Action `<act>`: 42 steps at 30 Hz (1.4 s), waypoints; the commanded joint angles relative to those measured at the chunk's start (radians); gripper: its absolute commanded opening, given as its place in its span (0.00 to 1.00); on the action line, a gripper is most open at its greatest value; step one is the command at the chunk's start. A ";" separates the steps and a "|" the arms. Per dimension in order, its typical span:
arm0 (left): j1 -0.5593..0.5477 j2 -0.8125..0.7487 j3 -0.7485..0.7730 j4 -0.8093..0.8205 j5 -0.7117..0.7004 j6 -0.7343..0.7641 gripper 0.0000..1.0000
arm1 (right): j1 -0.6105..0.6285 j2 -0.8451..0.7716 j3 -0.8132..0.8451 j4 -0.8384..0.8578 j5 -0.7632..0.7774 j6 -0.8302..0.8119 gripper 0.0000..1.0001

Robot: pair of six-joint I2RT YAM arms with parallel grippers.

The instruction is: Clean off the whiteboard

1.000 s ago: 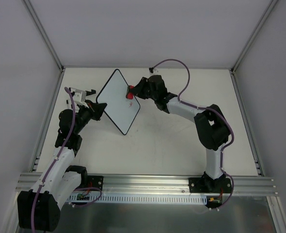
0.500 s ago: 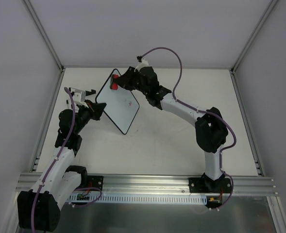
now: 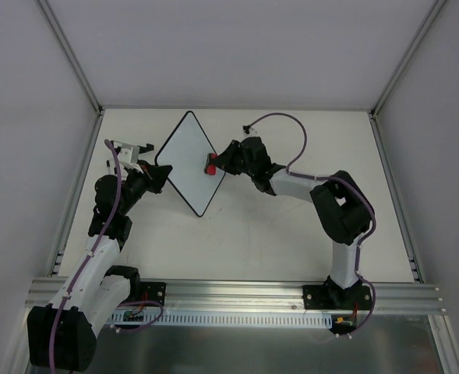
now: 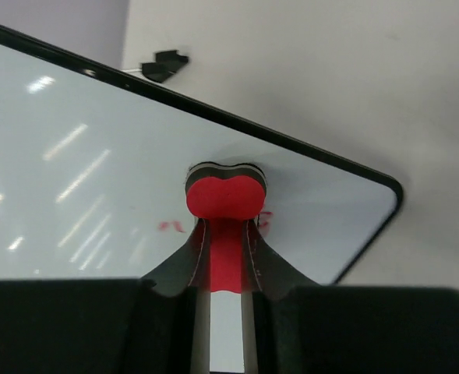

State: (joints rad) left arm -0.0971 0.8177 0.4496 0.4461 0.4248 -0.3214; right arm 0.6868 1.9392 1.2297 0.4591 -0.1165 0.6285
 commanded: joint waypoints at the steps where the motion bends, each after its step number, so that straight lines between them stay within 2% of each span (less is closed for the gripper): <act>1: -0.032 0.015 -0.003 -0.095 0.132 0.091 0.00 | 0.005 0.006 -0.094 0.070 0.018 0.016 0.05; 8: -0.030 0.012 0.001 -0.103 0.137 0.093 0.00 | -0.004 0.063 -0.122 0.130 -0.002 0.054 0.06; 23: -0.032 0.021 0.000 -0.106 0.143 0.090 0.00 | 0.082 0.007 0.180 0.130 -0.046 0.059 0.08; 27: -0.032 0.023 0.000 -0.106 0.140 0.090 0.00 | 0.103 0.020 0.212 0.138 -0.054 0.069 0.08; 32: -0.030 0.023 0.000 -0.106 0.131 0.093 0.00 | 0.091 0.027 0.157 0.139 -0.034 0.069 0.08; 42: -0.032 0.028 -0.002 -0.106 0.124 0.094 0.00 | 0.043 0.069 -0.084 0.139 0.018 0.100 0.07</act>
State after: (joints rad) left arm -0.0975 0.8238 0.4610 0.4473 0.3901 -0.2813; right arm 0.7330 1.9808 1.1847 0.5968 -0.1181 0.7078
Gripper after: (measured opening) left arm 0.046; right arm 0.157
